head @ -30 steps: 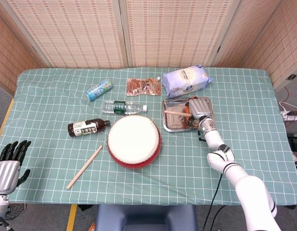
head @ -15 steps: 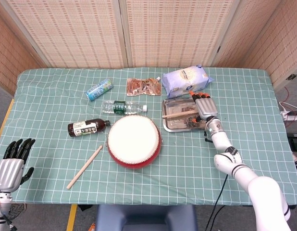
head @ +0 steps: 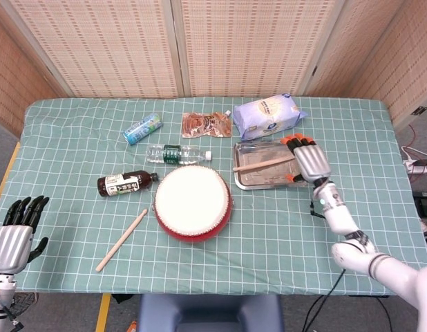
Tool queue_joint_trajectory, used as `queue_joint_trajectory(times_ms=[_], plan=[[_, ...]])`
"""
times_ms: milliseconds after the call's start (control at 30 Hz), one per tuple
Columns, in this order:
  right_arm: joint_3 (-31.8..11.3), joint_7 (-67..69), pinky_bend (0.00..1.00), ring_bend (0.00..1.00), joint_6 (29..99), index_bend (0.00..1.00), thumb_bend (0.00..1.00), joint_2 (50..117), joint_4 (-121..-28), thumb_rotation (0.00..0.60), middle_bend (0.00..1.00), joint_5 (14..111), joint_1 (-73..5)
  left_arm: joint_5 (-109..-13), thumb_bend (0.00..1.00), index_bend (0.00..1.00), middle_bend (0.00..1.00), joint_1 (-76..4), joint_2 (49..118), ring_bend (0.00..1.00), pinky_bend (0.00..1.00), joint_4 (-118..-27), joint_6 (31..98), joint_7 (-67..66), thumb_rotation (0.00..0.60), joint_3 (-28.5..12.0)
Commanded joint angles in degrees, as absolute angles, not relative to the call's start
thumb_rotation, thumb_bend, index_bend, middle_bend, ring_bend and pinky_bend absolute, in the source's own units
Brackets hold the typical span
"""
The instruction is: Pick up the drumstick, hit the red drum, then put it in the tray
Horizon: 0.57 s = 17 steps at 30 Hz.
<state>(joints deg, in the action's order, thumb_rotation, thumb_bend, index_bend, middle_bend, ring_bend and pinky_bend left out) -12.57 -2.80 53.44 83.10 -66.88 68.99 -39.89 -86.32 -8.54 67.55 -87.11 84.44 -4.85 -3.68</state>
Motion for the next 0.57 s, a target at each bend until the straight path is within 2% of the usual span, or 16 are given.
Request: queue_joint_trajectory(times_ms=[33,167,300,567], plan=[[-7.6,-9.8,0.17,0.07,70.2,0.2,0.15,67.7,-89.2,0.6,0.13,70.9,-25.4,-86.7,0.27,0.06,0.06,-8.5,67.2,0.02,0.06,-87.8,85.0,-5.0,0.6,-3.7],[-3.7,-7.6,0.14,0.04,79.3,0.14,0.15,64.6,-94.6,0.6,0.13,75.7,-17.9,-87.2,0.27,0.06,0.06,-8.3,66.8,0.02,0.06,-88.9,85.7,-5.7,0.6,-3.8],[-0.4,-5.7,0.11,0.01,85.3,0.09,0.15,63.9,-96.6,0.6,0.13,79.6,-12.4,-87.5,0.26,0.06,0.06,-8.2,66.7,0.02,0.06,-90.0,86.2,-6.4,0.6,-3.7],[1.6,-3.7,0.08,0.0,90.2,0.06,0.15,63.8,-97.4,0.6,0.13,84.2,-7.5,-87.4,0.26,0.06,0.06,-8.5,66.7,0.02,0.06,-91.3,85.6,-8.2,0.6,-3.5]])
